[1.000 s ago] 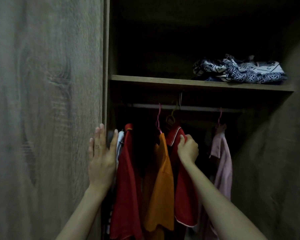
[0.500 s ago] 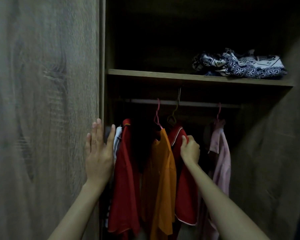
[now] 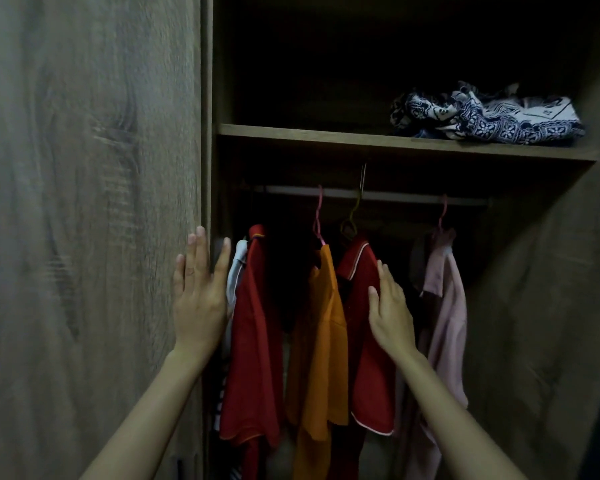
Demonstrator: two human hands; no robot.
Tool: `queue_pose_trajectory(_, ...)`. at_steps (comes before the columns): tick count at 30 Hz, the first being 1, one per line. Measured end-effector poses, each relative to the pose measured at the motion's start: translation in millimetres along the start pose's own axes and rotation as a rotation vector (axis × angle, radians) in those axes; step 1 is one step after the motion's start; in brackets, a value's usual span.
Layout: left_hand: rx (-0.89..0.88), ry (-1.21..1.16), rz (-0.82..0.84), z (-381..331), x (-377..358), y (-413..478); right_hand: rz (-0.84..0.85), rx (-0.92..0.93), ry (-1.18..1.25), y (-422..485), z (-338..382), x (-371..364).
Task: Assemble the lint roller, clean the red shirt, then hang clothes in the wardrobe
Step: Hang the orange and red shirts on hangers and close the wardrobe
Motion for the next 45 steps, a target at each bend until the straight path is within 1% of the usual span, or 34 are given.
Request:
queue_pose_trajectory(5,0.018,-0.084,0.056,3.7,4.1,-5.8,-0.119,0.036,0.070,-46.4,18.6,15.1)
queue_pose_trajectory(7,0.015,-0.087,0.081,6.1,4.1,-11.6,-0.173,0.059,0.074,-66.1,28.2,18.0)
queue_pose_trajectory(9,0.005,-0.068,0.098,9.4,4.7,-19.9,-0.189,0.058,0.117,-82.7,34.2,15.9)
queue_pose_trajectory(13,-0.002,-0.005,0.171,13.9,10.2,-39.6,-0.142,0.053,0.227,-110.4,47.9,0.4)
queue_pose_trajectory(16,0.029,0.045,0.219,22.3,17.4,-55.9,-0.086,0.085,0.287,-133.6,64.7,-16.1)
queue_pose_trajectory(19,0.014,0.074,0.252,29.0,22.8,-71.7,-0.014,0.098,0.332,-158.3,83.0,-36.0)
queue_pose_trajectory(25,-0.057,0.072,0.347,53.7,21.3,-104.4,0.151,0.072,0.329,-205.6,125.9,-94.5)
queue_pose_trajectory(30,-0.132,0.030,0.387,87.6,17.7,-136.1,0.291,-0.038,0.286,-245.4,144.1,-165.4)
queue_pose_trajectory(33,-0.178,-0.004,0.386,106.6,14.9,-148.5,0.411,-0.133,0.320,-271.0,150.9,-210.5)
queue_pose_trajectory(34,-0.194,-0.007,0.384,112.2,13.1,-151.0,0.425,-0.172,0.339,-277.8,151.9,-221.2)
queue_pose_trajectory(36,-0.225,-0.007,0.376,120.3,9.3,-155.0,0.403,-0.253,0.354,-286.6,150.9,-233.5)
queue_pose_trajectory(38,-0.250,-0.010,0.362,124.6,5.9,-157.5,0.363,-0.301,0.317,-290.2,149.7,-238.2)
queue_pose_trajectory(41,-0.272,-0.017,0.331,126.4,2.2,-158.8,0.304,-0.312,0.263,-291.6,151.3,-237.9)
queue_pose_trajectory(45,-0.287,-0.039,0.297,126.0,1.0,-159.0,0.285,-0.304,0.231,-294.8,152.2,-238.6)
Point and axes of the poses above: each hand's wrist, its own y-axis towards the middle knuckle, its own x-axis out of the back of the hand, z = x × y, the point moved 10 cm from there along y, towards the middle knuckle, and after that the axes turned 6 degrees about -y, right-handed, at the moved point
